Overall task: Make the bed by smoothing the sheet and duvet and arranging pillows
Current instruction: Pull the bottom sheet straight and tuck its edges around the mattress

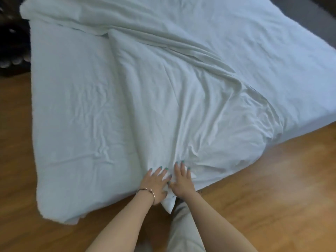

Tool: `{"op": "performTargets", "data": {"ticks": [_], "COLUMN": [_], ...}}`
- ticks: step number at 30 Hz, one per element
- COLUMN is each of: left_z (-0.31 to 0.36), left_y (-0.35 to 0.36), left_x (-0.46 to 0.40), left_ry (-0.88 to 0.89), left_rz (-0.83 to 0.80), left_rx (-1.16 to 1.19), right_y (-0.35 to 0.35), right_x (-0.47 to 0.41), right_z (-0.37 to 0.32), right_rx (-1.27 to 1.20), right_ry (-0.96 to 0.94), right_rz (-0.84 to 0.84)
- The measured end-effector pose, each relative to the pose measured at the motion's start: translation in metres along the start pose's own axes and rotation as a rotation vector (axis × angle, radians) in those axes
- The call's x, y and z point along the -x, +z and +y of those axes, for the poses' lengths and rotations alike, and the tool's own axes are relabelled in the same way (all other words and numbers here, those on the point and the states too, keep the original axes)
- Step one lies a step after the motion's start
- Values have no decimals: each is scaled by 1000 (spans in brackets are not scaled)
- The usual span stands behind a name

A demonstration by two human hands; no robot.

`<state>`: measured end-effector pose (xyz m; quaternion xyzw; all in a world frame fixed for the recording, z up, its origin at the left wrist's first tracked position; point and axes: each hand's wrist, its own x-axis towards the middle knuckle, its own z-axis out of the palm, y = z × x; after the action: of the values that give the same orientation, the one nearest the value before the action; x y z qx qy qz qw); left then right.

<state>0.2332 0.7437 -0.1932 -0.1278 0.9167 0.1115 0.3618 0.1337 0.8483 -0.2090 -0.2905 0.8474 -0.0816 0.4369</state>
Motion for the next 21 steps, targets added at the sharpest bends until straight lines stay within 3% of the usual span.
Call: {"op": "performTargets", "data": {"ticks": [4,9,13,17,19,21], "left_z": [-34,-16,22,57,68,71], "left_y": [42,42,37,41,48,55], "left_x": [52,59,36,-12,-34,-45], "left_ry": [63,-46,-376,-853,-910,-898], "left_rz": [-17,253,356,255,459,688], "left_rx": [99,325,793,1470,1606,1573], "right_y": [44,49,16,-25,-38,-47], "right_x": [19,45,43,7,-16,-33], "right_z": [-35,-9,31,72,78,82], "right_rx": [-344,-190,-105,258,321,323], "right_ry": [36,128,196,120,12,-155], "right_rz": [51,106,363,444,449,504]}}
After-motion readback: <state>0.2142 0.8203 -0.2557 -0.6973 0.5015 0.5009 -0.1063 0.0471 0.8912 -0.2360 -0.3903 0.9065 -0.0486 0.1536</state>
